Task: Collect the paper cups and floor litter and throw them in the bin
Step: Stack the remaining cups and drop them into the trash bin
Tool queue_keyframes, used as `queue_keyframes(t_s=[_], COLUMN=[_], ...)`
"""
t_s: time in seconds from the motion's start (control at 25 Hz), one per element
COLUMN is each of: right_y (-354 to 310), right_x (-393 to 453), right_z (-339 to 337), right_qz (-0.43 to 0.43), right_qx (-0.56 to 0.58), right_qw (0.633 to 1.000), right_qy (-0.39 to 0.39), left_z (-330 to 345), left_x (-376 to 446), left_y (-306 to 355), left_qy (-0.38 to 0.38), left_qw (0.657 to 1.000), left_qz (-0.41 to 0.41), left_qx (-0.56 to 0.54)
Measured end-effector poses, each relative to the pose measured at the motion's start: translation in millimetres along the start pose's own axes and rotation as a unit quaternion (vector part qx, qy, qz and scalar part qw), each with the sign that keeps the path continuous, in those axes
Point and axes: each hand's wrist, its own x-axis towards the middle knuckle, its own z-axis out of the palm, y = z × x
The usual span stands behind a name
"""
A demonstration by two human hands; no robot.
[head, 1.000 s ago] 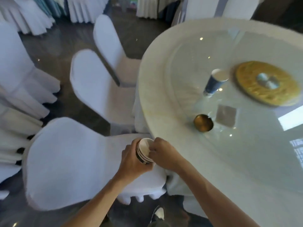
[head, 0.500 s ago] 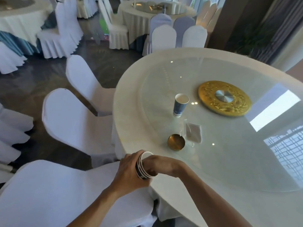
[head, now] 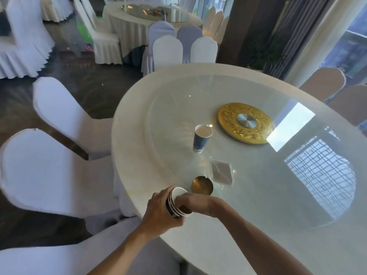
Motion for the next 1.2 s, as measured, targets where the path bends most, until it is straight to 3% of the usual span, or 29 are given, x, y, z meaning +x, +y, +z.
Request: queue_keyframes(t_s=[0.12, 0.24, 0.32, 0.44, 0.52, 0.68, 0.92, 1.2], right_y=[-15, -21, -22, -22, -19, -16, -3, -16], right_x=[-3, 4, 21, 62, 91, 144, 197, 178], right_z=[-36, -88, -128, -178, -203, -241, -250, -231], right_qz=[-0.052, -0.111, -0.120, -0.119, -0.110, -0.065, -0.033, -0.105], right_qx=[-0.075, 0.030, 0.077, -0.068, -0.195, -0.244, -0.201, -0.154], right_qw=[0.995, 0.990, 0.978, 0.932, 0.889, 0.887, 0.906, 0.899], right_qy=[0.045, 0.081, 0.149, 0.335, 0.400, 0.386, 0.372, 0.395], left_z=[0, 2, 4, 11, 17, 30, 37, 21], left_x=[29, 64, 82, 105, 117, 120, 106, 99], left_y=[-4, -2, 1, -1, -4, -12, -23, -20], left_qy=[-0.002, 0.029, 0.047, 0.057, 0.057, 0.059, 0.059, 0.067], left_qw=[0.997, 0.990, 0.984, 0.981, 0.978, 0.970, 0.967, 0.975], left_qz=[-0.029, -0.047, -0.066, -0.072, -0.088, -0.129, -0.168, -0.146], left_qx=[-0.065, -0.133, -0.160, -0.172, -0.183, -0.196, -0.183, -0.154])
